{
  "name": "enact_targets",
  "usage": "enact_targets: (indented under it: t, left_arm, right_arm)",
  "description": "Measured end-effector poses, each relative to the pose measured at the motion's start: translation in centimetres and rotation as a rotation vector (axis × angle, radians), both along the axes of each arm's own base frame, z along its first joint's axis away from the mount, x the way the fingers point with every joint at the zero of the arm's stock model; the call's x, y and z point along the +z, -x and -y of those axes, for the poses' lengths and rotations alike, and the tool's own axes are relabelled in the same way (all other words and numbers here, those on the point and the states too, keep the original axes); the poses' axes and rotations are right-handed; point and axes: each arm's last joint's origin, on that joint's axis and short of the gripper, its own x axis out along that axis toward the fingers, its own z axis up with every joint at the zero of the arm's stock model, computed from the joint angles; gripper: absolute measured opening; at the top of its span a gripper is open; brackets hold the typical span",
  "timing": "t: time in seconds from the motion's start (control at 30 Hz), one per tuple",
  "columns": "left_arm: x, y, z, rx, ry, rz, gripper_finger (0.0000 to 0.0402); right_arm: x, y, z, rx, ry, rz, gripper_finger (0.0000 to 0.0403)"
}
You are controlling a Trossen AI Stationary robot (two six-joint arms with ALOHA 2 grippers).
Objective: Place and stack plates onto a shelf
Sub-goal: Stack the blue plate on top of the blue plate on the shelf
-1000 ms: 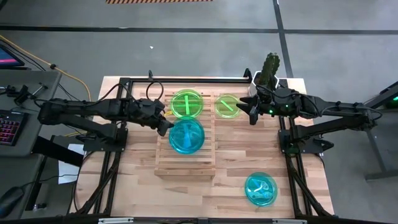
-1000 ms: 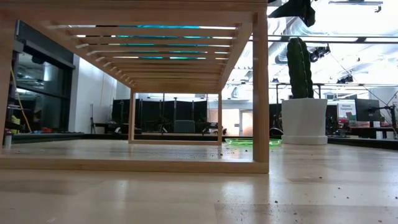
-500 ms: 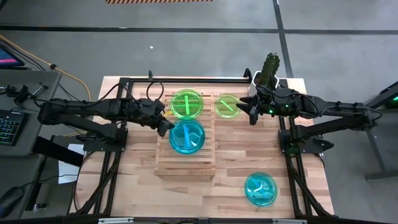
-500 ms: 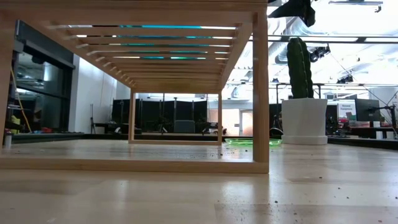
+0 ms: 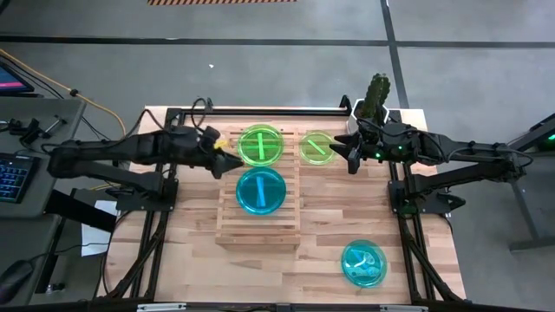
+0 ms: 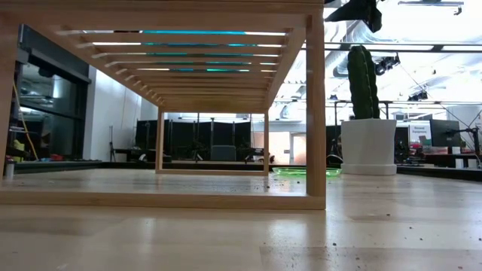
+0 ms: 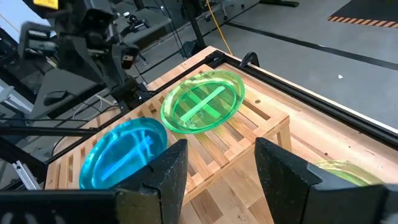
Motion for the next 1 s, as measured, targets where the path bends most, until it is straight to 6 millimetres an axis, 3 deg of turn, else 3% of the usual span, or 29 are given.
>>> enact_targets:
  t: [0.27,0.43,0.6,1.0]
  left_arm:
    - [5.5,2.7,-0.2,-0.037,-0.295,0.462,0.0154]
    - [8.0,5.7,-0.4,0.107,-0.563,0.612,0.0154]
    - [8.4,6.7,-0.6,0.209,-0.658,0.591,0.0154]
    - [7.8,5.4,-0.5,0.124,-0.652,0.557,0.0154]
  right_arm:
    - [0.6,-0.2,0.0,-0.001,0.000,0.073,0.0170]
    - [1.6,-0.4,0.0,0.000,0.010,0.177,0.0170]
    - [2.3,-0.5,0.0,0.000,0.014,0.246,0.0170]
    - [2.4,-0.5,0.0,0.004,0.016,0.252,0.0170]
